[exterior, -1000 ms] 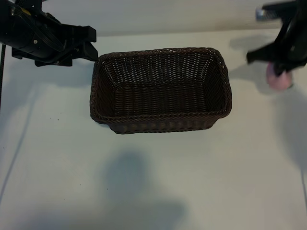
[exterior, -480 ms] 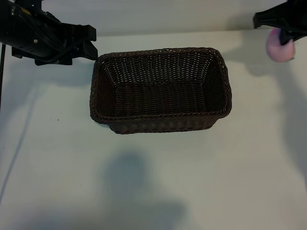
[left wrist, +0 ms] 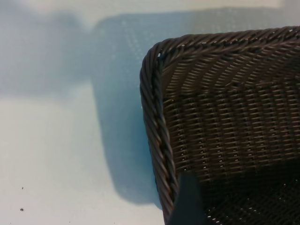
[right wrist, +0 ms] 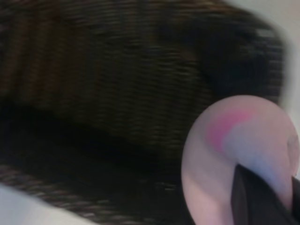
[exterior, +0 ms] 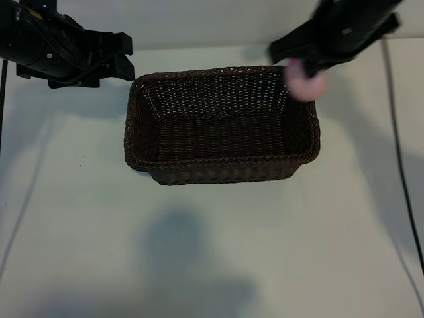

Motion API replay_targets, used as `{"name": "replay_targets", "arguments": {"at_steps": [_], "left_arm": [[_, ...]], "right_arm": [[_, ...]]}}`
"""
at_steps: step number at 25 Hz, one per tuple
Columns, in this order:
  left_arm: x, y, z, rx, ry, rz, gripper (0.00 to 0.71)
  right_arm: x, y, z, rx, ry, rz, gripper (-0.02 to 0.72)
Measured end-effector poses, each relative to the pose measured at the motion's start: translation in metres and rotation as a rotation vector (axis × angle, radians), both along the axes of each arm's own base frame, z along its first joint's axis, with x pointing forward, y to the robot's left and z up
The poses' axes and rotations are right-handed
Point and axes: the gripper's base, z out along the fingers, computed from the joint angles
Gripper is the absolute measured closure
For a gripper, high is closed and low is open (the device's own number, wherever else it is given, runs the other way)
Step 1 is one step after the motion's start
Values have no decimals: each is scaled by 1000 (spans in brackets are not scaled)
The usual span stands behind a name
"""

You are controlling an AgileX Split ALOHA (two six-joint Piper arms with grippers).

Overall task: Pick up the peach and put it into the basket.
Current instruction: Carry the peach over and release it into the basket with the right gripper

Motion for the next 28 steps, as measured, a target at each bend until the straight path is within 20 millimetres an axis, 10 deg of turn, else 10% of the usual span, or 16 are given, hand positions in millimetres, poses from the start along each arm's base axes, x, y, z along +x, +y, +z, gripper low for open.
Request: {"name": "replay_targets", "arguments": {"at_steps": [8, 19, 28], "left_arm": [[0, 0, 0, 0, 0, 0, 161], [0, 0, 0, 0, 0, 0, 161], [0, 0, 0, 0, 0, 0, 161]], "right_arm": [[-6, 39, -24, 5, -5, 85, 662], [13, 60, -112, -35, 163, 111, 662], [15, 62, -122, -38, 174, 121, 625]]}}
